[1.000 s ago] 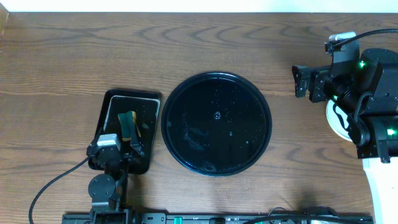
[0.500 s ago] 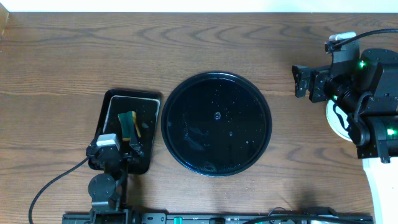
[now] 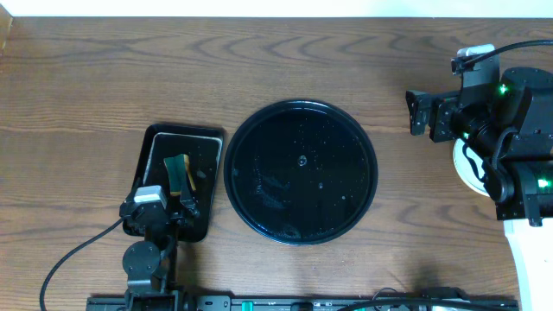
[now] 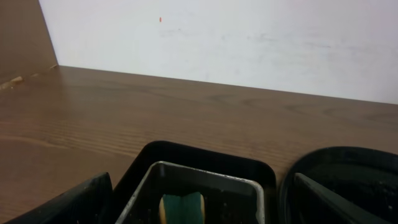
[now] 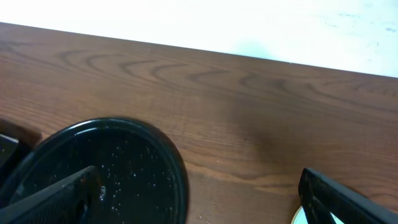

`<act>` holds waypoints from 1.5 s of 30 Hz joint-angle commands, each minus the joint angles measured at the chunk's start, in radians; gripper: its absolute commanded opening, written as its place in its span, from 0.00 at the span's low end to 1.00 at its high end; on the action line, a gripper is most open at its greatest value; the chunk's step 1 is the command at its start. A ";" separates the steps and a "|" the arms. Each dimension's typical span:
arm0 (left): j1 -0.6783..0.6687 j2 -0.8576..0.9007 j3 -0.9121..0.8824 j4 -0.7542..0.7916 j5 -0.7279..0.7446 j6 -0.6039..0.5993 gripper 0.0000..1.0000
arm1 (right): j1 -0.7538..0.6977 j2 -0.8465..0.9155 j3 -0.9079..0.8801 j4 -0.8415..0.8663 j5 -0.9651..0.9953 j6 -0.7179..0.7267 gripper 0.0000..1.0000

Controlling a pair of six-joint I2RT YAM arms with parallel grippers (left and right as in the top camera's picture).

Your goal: Clean dirty plates on tray and stack at the side

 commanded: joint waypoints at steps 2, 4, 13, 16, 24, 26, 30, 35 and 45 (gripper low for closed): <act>-0.003 -0.007 -0.012 -0.048 -0.038 0.003 0.90 | 0.002 0.000 0.012 -0.002 0.006 -0.008 0.99; -0.003 -0.007 -0.012 -0.048 -0.038 0.003 0.90 | 0.002 0.000 0.012 -0.002 0.006 -0.008 0.99; -0.003 -0.007 -0.012 -0.048 -0.038 0.003 0.90 | 0.002 0.000 0.012 -0.003 0.097 -0.012 0.99; -0.003 -0.007 -0.012 -0.048 -0.038 0.003 0.90 | 0.002 0.000 0.012 -0.005 0.097 -0.013 0.99; -0.003 -0.007 -0.012 -0.048 -0.038 0.003 0.90 | 0.002 -0.084 0.010 0.011 0.119 -0.068 0.99; -0.003 -0.007 -0.012 -0.048 -0.038 0.002 0.90 | 0.002 -0.134 0.005 0.011 0.125 -0.068 0.99; -0.003 -0.007 -0.012 -0.048 -0.038 0.003 0.90 | 0.002 -0.258 -0.023 0.023 0.130 -0.069 0.99; -0.003 -0.007 -0.012 -0.048 -0.038 0.002 0.90 | 0.002 -0.455 -0.149 0.113 0.165 -0.069 0.99; -0.003 -0.007 -0.012 -0.048 -0.038 0.003 0.90 | 0.002 -0.843 -0.575 0.342 0.178 -0.054 0.99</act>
